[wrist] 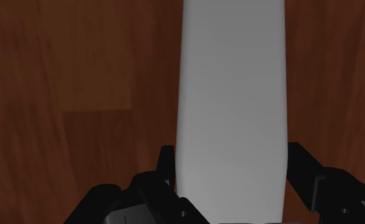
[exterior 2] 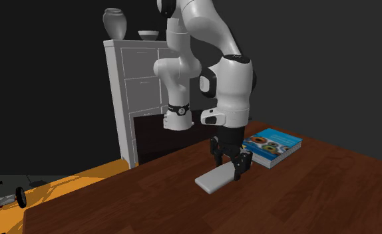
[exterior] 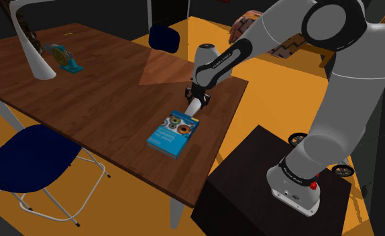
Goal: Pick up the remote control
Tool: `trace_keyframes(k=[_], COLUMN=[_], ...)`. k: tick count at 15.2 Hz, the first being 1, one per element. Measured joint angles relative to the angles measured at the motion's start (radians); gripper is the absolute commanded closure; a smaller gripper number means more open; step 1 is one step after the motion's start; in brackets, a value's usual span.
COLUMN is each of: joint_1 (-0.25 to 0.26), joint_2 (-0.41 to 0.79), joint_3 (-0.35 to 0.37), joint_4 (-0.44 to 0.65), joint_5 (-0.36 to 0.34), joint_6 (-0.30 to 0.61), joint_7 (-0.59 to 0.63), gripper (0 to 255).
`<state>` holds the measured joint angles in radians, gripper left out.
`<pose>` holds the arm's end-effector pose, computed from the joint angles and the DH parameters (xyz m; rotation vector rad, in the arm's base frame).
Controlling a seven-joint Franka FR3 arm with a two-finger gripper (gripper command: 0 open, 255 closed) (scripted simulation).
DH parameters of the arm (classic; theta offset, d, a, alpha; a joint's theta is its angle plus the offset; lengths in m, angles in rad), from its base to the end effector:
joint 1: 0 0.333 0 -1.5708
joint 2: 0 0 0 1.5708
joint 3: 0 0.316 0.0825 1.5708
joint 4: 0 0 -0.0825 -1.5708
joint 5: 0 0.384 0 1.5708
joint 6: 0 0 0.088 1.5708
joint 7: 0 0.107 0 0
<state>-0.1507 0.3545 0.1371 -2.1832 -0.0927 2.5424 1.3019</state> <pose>0.5618 -0.0062 0.2268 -2.5484 1.8344 -0.0169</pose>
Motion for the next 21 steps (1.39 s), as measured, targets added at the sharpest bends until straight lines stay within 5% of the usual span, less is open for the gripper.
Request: trace_keyframes(k=[9,21], joint_1=[-0.001,-0.011], joint_2=[-0.006,-0.125], joint_3=[0.001,0.016], joint_4=[-0.002,0.013], joint_5=[0.001,0.034], joint_6=[-0.003,-0.137], joint_7=[-0.001,-0.023], gripper=[255,255])
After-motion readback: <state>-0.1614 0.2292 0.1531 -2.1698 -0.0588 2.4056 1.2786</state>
